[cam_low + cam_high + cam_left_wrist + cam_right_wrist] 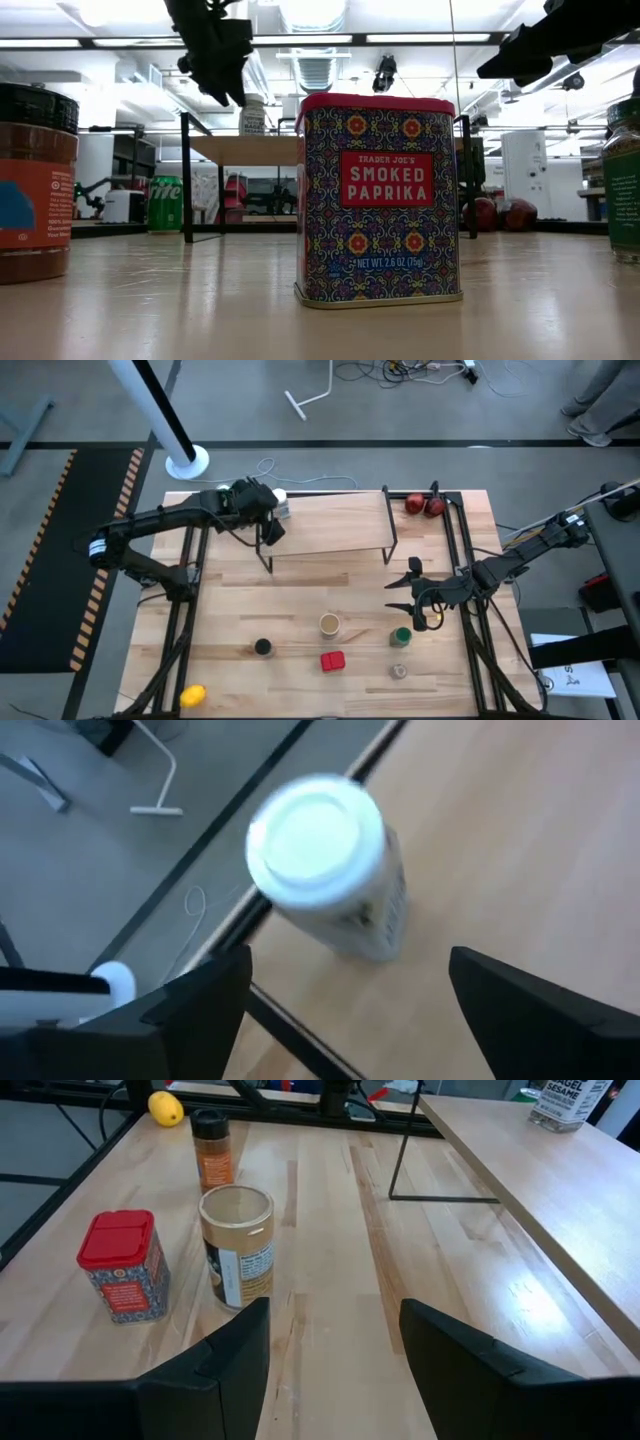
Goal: Shelf spices
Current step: Remove the white seasoning bottle from the shelf
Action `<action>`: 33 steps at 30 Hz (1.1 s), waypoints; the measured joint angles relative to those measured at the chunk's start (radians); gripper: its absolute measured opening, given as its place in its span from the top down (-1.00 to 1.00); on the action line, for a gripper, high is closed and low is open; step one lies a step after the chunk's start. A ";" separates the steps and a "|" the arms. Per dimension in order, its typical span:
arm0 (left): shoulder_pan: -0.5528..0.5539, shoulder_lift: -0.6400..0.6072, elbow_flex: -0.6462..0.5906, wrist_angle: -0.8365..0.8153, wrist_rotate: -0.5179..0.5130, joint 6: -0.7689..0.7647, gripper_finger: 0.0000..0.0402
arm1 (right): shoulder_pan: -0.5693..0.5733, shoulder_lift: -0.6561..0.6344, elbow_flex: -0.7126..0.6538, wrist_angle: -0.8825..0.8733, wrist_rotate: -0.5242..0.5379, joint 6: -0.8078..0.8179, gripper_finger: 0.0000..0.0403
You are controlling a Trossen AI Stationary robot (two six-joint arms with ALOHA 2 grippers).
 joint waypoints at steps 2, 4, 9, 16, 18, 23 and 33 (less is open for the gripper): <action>0.021 0.000 0.000 0.032 0.007 0.023 -0.65 | 0.000 0.000 0.000 0.000 0.000 -0.005 0.01; 0.041 0.000 0.000 0.055 0.021 0.039 -0.65 | 0.000 0.000 0.000 0.000 0.000 -0.006 0.01; 0.079 0.000 0.000 0.104 0.067 0.059 -0.63 | 0.000 0.000 0.000 0.000 0.000 -0.007 0.01; 0.097 0.000 0.000 0.156 0.087 0.084 -0.59 | 0.000 0.000 0.000 0.002 0.000 -0.007 0.01; 0.097 0.000 0.000 0.183 0.087 0.092 -0.58 | 0.000 0.000 0.000 0.004 0.000 -0.007 0.01; 0.103 0.037 0.000 0.223 0.086 0.115 -0.54 | 0.000 0.000 0.000 0.004 0.000 -0.007 0.01; 0.106 0.120 0.000 0.245 0.056 0.168 -0.41 | 0.000 0.000 0.000 0.000 0.000 -0.007 0.01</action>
